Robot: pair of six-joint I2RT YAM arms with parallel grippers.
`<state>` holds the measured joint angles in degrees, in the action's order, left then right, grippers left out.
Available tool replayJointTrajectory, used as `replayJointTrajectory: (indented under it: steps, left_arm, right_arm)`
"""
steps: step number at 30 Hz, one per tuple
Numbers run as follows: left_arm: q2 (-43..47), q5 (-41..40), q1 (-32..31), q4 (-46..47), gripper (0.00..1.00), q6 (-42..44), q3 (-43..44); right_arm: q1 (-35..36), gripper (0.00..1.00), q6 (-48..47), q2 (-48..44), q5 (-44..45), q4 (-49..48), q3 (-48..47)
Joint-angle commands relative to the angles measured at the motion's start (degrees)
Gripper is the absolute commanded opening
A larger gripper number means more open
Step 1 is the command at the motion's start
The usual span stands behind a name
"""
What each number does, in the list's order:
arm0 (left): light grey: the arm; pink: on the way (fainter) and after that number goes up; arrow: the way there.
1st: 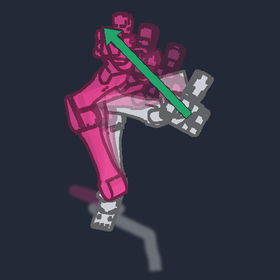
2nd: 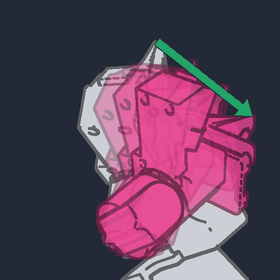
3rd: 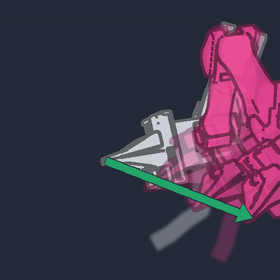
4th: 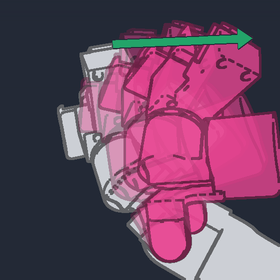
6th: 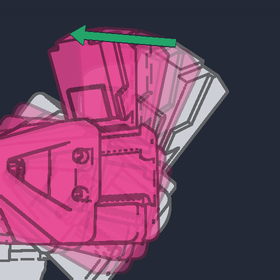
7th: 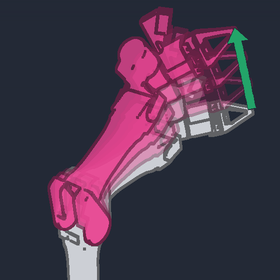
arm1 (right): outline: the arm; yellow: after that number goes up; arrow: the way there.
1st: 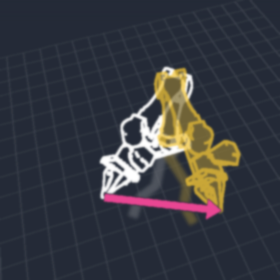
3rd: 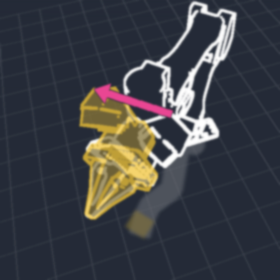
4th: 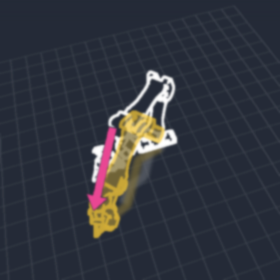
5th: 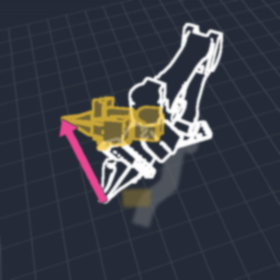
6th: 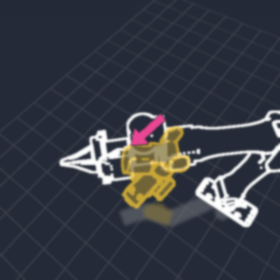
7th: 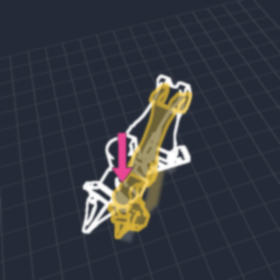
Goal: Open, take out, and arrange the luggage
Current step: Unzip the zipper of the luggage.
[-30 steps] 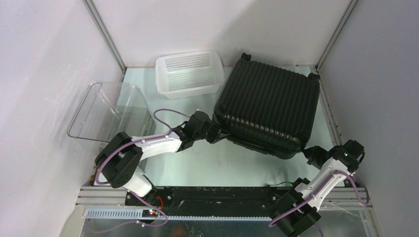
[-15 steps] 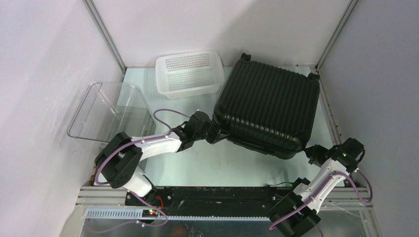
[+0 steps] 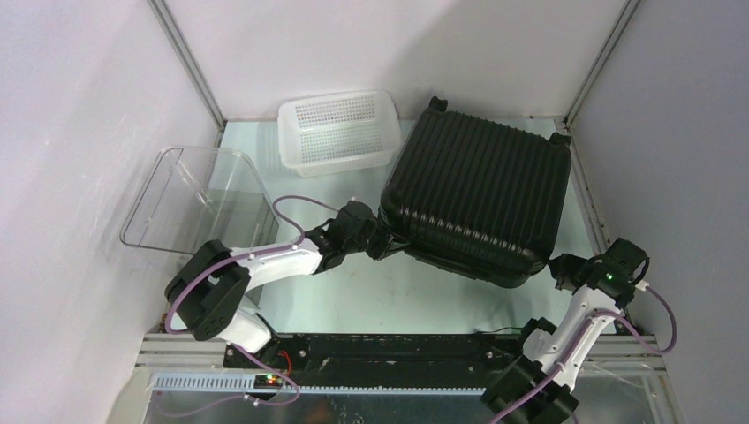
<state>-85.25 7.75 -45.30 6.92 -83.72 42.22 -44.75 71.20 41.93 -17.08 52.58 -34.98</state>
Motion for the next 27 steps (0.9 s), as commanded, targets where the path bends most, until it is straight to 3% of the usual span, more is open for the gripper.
replayJointTrajectory:
  steps: [1,27]
  left_arm:
    - [4.1,6.4,-2.2,-0.2,0.0,15.6,0.1]
    - [10.5,7.7,-2.2,-4.3,0.0,21.2,-6.1]
  right_arm:
    - [1.8,0.0,-1.5,-0.3,4.1,-9.5,-3.2]
    - [9.8,0.0,-11.5,8.4,10.9,-25.9,-6.7]
